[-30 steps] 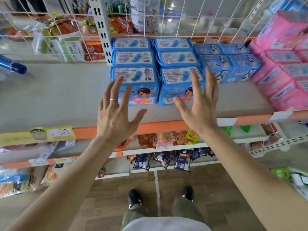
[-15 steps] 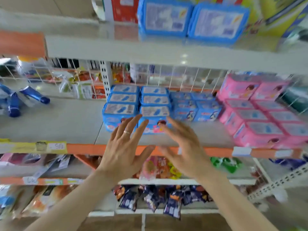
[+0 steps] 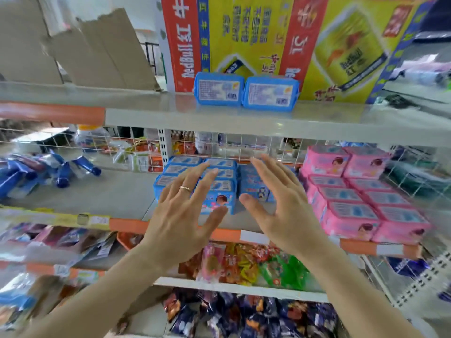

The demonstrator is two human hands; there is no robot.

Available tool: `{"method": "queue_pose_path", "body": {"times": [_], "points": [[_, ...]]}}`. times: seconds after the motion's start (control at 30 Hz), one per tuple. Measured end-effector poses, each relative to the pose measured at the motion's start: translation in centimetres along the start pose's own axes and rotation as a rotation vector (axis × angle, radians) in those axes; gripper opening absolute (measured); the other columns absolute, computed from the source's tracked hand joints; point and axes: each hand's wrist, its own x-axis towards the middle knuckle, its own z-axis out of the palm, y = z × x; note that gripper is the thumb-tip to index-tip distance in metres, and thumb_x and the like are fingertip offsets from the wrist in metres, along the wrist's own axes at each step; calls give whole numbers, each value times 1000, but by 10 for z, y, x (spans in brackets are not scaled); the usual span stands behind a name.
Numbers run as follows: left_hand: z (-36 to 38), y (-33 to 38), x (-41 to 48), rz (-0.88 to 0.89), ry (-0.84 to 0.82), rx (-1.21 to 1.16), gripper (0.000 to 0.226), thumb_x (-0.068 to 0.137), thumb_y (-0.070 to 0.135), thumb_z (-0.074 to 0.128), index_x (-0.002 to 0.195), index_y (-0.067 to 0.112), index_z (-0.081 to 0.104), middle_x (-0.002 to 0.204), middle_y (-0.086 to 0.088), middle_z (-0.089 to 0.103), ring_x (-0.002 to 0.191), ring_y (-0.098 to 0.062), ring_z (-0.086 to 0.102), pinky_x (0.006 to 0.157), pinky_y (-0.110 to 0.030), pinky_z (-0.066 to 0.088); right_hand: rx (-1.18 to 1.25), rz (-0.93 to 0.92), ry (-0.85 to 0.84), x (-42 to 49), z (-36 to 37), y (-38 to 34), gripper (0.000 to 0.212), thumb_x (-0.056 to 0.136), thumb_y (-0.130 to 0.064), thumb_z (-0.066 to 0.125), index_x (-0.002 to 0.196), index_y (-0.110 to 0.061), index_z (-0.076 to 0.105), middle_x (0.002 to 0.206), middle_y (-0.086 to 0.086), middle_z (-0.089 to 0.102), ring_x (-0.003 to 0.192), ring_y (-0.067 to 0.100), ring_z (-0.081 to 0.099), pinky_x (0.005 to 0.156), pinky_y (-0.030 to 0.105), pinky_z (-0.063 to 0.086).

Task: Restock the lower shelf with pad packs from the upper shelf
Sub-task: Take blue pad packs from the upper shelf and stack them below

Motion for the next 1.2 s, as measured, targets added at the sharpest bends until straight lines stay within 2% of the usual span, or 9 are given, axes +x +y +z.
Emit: {"method": "queue_pose_path", "body": {"times": [0.2, 0.4, 0.53, 0.57, 0.7, 0.77, 0.87, 1.03, 1.2], "points": [[-23, -4, 32, 58, 54, 49, 67, 98, 58, 38, 152, 19, 38, 158, -1, 36, 142, -25, 35, 113, -44, 31, -31, -16, 28, 30, -17, -8, 77, 89, -66, 41, 154, -25, 33, 162, -8, 27, 150, 12, 20, 123, 41, 21], [-41, -30, 89, 109, 160, 72, 64, 97, 55, 39, 146, 14, 45, 154, -5, 43, 132, -30, 46, 104, -51, 43, -79, -97, 81, 88, -20, -19, 74, 92, -61, 47, 154, -23, 34, 161, -6, 30, 149, 11, 24, 121, 37, 25], [-47, -52, 127, 142, 172, 87, 66, 97, 55, 37, 148, 14, 42, 156, -6, 40, 137, -29, 43, 103, -50, 42, -48, -83, 68, 133, -17, -26, 68, 95, -52, 56, 154, -24, 35, 158, -13, 33, 146, 3, 25, 113, 7, 11], [-47, -58, 137, 165, 172, 95, 66, 97, 55, 37, 148, 13, 43, 155, -6, 41, 138, -29, 43, 103, -50, 42, -28, -71, 56, 144, -14, -27, 66, 96, -49, 57, 154, -26, 35, 158, -15, 33, 146, 2, 25, 113, 8, 12], [-48, -88, 184, 231, 173, 165, 63, 98, 55, 37, 144, 14, 48, 154, -5, 44, 136, -29, 46, 106, -50, 41, 43, -27, 31, 191, 0, -27, 63, 97, -40, 59, 154, -29, 34, 158, -13, 34, 143, -2, 27, 121, 34, 26], [-50, -99, 208, 218, 137, 188, 64, 98, 58, 35, 146, 17, 45, 155, -3, 41, 138, -27, 43, 109, -50, 38, 134, 70, 21, 214, 6, -27, 60, 99, -35, 58, 153, -30, 34, 156, -8, 40, 140, 1, 35, 115, 27, 31], [-48, -110, 242, 187, 75, 208, 65, 100, 60, 29, 151, 21, 36, 159, -2, 34, 144, -24, 34, 113, -48, 33, 145, 172, 9, 243, 20, -25, 59, 100, -35, 56, 154, -28, 34, 156, -5, 40, 142, 10, 37, 103, 18, 27], [-39, -126, 286, 142, -25, 163, 60, 100, 55, 37, 152, 25, 32, 160, -2, 32, 145, -26, 33, 111, -48, 34, 123, 378, -22, 287, 33, -12, 63, 100, -42, 54, 156, -25, 30, 154, 3, 43, 134, 15, 45, 94, 25, 34], [-15, -153, 315, -117, -131, -31, 59, 99, 58, 41, 146, 21, 37, 142, -11, 49, 129, -36, 49, 102, -47, 44, -98, 469, -70, 310, 45, -5, 58, 98, -42, 53, 148, -19, 36, 147, 13, 48, 135, 32, 44, 97, 37, 40]]}}
